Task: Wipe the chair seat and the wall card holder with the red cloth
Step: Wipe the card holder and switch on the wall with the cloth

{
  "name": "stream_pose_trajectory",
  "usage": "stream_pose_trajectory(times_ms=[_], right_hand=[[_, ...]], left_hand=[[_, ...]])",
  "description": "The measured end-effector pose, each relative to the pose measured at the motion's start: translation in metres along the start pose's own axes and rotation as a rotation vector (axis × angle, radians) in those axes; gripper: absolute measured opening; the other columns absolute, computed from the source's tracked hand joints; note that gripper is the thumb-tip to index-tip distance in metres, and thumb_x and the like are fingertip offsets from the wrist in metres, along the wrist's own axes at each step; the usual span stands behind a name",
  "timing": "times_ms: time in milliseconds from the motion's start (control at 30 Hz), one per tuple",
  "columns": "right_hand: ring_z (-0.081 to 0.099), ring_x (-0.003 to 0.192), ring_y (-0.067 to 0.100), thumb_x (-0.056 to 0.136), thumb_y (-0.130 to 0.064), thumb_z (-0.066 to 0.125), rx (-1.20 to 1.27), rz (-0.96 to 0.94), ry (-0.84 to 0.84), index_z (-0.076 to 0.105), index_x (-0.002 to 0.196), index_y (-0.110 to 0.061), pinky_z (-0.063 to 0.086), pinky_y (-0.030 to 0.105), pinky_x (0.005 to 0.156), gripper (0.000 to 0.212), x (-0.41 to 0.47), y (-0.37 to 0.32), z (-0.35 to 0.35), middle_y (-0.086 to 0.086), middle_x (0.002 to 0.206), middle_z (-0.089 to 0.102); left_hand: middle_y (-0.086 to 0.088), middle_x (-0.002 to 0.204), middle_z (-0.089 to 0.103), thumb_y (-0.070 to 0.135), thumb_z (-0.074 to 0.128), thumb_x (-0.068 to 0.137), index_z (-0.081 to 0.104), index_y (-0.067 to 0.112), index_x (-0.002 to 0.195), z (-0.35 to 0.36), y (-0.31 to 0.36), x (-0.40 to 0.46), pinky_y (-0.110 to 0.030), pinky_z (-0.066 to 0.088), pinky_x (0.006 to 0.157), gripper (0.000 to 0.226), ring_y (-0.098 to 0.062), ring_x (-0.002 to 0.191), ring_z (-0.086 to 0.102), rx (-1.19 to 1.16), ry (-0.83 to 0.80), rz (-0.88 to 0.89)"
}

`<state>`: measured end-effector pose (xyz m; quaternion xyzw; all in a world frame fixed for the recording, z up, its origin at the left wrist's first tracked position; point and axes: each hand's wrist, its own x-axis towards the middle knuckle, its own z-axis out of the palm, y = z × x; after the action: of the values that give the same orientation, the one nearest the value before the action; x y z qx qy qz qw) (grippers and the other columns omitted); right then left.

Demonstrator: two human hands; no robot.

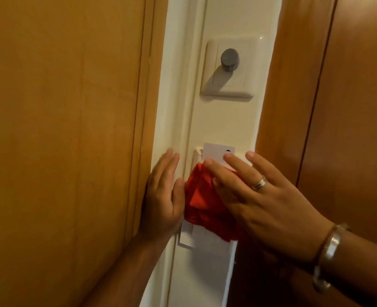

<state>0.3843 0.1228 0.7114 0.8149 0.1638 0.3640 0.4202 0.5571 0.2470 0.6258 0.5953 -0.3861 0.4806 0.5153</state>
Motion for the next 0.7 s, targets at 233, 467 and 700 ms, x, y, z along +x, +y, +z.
stream_pose_trajectory(times_ms=[233,467,700], right_hand=[[0.035,0.130,0.044,0.083,-0.062,0.040,0.103,0.159,-0.097,0.035,0.139,-0.008,0.026,0.055,0.107,0.078,0.022,-0.029,0.019,0.026,0.142,0.037],[0.041,0.125,0.043,0.081,-0.032,0.051,0.010,-0.109,-0.001,0.047,0.131,-0.008,0.036,0.056,0.097,0.056,0.007,-0.004,0.018,0.022,0.137,0.046],[0.040,0.128,0.038,0.070,-0.039,0.062,-0.030,-0.253,-0.038,0.045,0.133,-0.014,0.029,0.056,0.099,0.070,0.011,-0.001,0.023,0.016,0.139,0.046]], left_hand=[[-0.020,0.148,0.041,0.054,0.032,0.101,0.038,0.002,0.140,0.011,-0.014,-0.009,-0.041,0.030,0.119,0.066,-0.032,0.144,0.033,0.137,-0.011,0.156],[-0.016,0.152,0.037,0.026,0.025,0.102,0.036,0.000,0.143,0.014,-0.021,-0.011,-0.045,0.032,0.118,0.050,-0.028,0.146,0.031,0.197,-0.016,0.180],[-0.014,0.155,0.034,0.027,0.039,0.094,0.033,0.003,0.146,0.014,-0.022,-0.013,-0.044,0.031,0.118,0.058,-0.028,0.147,0.029,0.232,-0.029,0.195]])
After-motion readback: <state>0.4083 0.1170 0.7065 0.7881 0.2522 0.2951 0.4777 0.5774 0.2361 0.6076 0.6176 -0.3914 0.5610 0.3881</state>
